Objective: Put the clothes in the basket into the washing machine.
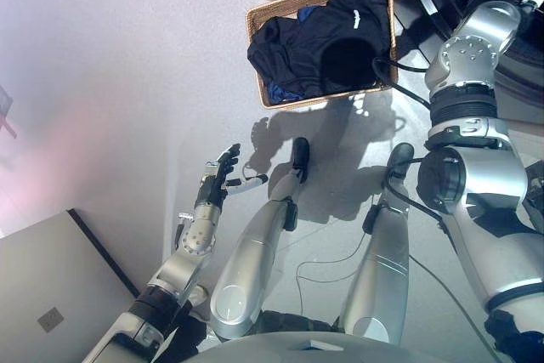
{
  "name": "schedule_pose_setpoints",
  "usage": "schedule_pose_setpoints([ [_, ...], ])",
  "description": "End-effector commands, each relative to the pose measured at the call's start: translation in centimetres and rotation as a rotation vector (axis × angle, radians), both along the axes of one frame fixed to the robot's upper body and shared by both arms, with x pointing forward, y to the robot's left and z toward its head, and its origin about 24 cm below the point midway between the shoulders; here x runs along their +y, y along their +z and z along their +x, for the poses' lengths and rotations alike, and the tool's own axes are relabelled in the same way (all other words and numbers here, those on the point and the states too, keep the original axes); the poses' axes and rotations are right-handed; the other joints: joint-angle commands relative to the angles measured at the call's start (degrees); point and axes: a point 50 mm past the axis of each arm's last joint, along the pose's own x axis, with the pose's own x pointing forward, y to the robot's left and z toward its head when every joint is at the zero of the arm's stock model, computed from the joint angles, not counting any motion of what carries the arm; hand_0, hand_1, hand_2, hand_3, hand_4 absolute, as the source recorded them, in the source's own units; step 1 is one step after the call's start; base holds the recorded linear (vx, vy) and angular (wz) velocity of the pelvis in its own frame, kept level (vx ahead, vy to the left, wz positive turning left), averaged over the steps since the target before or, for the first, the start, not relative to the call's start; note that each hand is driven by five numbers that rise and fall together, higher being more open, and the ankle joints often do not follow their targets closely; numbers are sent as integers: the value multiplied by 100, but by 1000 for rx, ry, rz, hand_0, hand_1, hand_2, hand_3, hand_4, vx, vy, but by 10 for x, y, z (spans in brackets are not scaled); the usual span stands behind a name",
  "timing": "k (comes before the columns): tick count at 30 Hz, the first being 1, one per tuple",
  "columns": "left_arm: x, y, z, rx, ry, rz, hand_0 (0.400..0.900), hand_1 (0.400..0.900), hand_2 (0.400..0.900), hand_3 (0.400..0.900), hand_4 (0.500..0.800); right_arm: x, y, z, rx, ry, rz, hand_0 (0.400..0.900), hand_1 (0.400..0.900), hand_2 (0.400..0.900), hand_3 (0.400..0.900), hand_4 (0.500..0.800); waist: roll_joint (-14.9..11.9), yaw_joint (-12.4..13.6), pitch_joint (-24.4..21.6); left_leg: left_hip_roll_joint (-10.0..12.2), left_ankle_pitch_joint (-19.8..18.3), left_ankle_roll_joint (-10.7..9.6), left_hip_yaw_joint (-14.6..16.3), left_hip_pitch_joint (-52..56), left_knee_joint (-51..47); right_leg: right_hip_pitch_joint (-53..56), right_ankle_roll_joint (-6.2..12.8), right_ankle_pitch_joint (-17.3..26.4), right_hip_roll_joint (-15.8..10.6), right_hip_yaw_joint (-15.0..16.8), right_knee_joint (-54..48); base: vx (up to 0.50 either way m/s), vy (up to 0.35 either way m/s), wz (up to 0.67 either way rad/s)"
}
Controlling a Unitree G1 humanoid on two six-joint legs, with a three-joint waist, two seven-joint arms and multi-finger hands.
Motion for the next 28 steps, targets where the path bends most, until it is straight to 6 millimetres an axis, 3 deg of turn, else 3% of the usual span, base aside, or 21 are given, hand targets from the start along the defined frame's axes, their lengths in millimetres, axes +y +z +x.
schedule_pose_setpoints([
  [1,0,4,-4,-32,-11,-20,900,900,900,900,800,-17,29,-15,-135,-96,-107,900,900,900,900,800,693,-54,-263,-152,-817,-355,-377,-122,563,119,96,-83,-96,-157,48,-14,5,-3],
  [6,-3,1,-3,-14,4,-23,900,900,900,900,800,5,-8,-5,-28,-52,-157,900,900,900,900,800,579,-157,-199,-116,-843,-350,-368,-45,629,266,61,-65,-17,-172,19,-13,0,-5],
  [9,-6,-3,-2,5,21,-33,900,900,900,900,800,27,-68,1,156,22,-223,900,900,900,900,800,371,-282,-159,-55,-884,-342,-375,110,678,530,27,-53,71,-241,-21,-2,-30,-7],
  [10,-5,-4,-3,9,22,-33,900,900,900,900,800,28,-69,1,161,23,-224,900,900,900,900,800,371,-295,-155,-53,-886,-343,-382,140,672,569,26,-52,73,-252,-37,9,-61,-6],
  [11,-5,-9,-5,27,32,-35,900,900,900,900,800,28,-111,-1,349,55,-355,900,900,900,900,800,220,-327,-156,-8,-898,-345,-397,267,671,724,16,-38,116,-300,-74,14,-62,-5],
  [12,-3,-11,-6,32,42,-41,900,900,900,900,800,26,-126,-4,435,55,-431,900,900,900,900,800,157,-366,-146,14,-891,-350,-413,343,652,831,12,-30,142,-350,-110,13,-61,-4],
  [13,-3,-11,-7,34,43,-42,900,900,900,900,800,27,-127,-5,441,55,-434,900,900,900,900,800,165,-379,-145,13,-882,-351,-423,367,635,863,11,-20,142,-364,-133,24,-62,-3],
  [14,-4,-20,-10,69,40,-48,900,900,900,900,800,20,-163,-13,599,79,-527,900,900,900,900,800,12,-423,-161,74,-884,-366,-450,530,575,1083,9,-20,189,-448,-212,20,-48,0],
  [15,-4,-20,-11,70,39,-48,900,900,900,900,800,20,-164,-13,602,80,-527,900,900,900,900,800,19,-431,-152,74,-872,-368,-463,569,548,1131,8,-8,190,-467,-244,10,-70,0],
  [17,8,-25,-14,82,62,-37,900,900,900,900,800,-3,-210,-30,880,131,-769,900,900,900,900,800,-176,-447,-216,150,-832,-410,-533,855,379,1450,15,24,269,-609,-409,20,-77,1],
  [18,8,-25,-14,82,62,-38,900,900,900,900,800,-3,-210,-30,880,132,-770,900,900,900,900,800,-174,-461,-213,141,-774,-407,-540,856,343,1462,12,80,262,-621,-456,36,-85,1],
  [19,12,-25,-15,83,72,-35,900,900,900,900,800,-10,-224,-38,967,146,-845,900,900,900,900,800,-237,-459,-242,173,-765,-421,-569,969,268,1581,15,79,297,-672,-515,36,-85,3],
  [20,20,-30,-18,106,67,0,900,900,900,900,800,-24,-249,-54,1156,176,-1036,900,900,900,900,800,-335,-459,-300,232,-795,-448,-597,1163,204,1780,21,41,343,-746,-577,75,-120,6],
  [21,24,-31,-19,108,77,7,900,900,900,900,800,-27,-263,-64,1222,206,-1086,900,900,900,900,800,-383,-457,-331,248,-788,-455,-617,1251,169,1887,20,43,359,-787,-619,46,-85,7],
  [22,24,-31,-19,108,77,7,900,900,900,900,800,-27,-263,-64,1222,206,-1087,900,900,900,900,800,-387,-467,-335,238,-745,-452,-622,1242,147,1887,19,83,351,-794,-650,57,-71,7],
  [23,30,-37,-23,136,89,22,900,900,900,900,800,-38,-290,-86,1392,257,-1199,900,900,900,900,800,-460,-457,-399,282,-798,-461,-655,1447,105,2125,17,17,396,-869,-673,68,-64,5],
  [24,33,-40,-24,148,95,28,900,900,900,900,800,-41,-305,-99,1448,305,-1207,900,900,900,900,800,-501,-461,-437,302,-795,-458,-675,1557,51,2239,20,15,417,-900,-710,70,-64,4],
  [25,33,-40,-24,148,95,29,900,900,900,900,800,-41,-305,-99,1448,305,-1207,900,900,900,900,800,-505,-467,-442,292,-755,-455,-679,1549,28,2236,20,50,409,-905,-737,87,-73,8],
  [26,40,-47,-30,184,109,50,900,900,900,900,800,-53,-327,-125,1601,355,-1264,900,900,900,900,800,-563,-457,-543,353,-780,-468,-723,1757,-52,2443,21,-8,460,-970,-782,45,-45,7],
  [27,40,-47,-30,184,109,50,900,900,900,900,800,-53,-327,-125,1600,355,-1264,900,900,900,900,800,-567,-465,-553,343,-740,-465,-727,1743,-75,2435,21,26,452,-976,-809,96,-77,9],
  [28,44,-51,-32,202,124,51,900,900,900,900,800,-56,-338,-138,1649,394,-1274,900,900,900,900,800,-610,-470,-632,367,-730,-472,-745,1841,-144,2527,20,16,481,-1005,-851,30,-27,5],
])
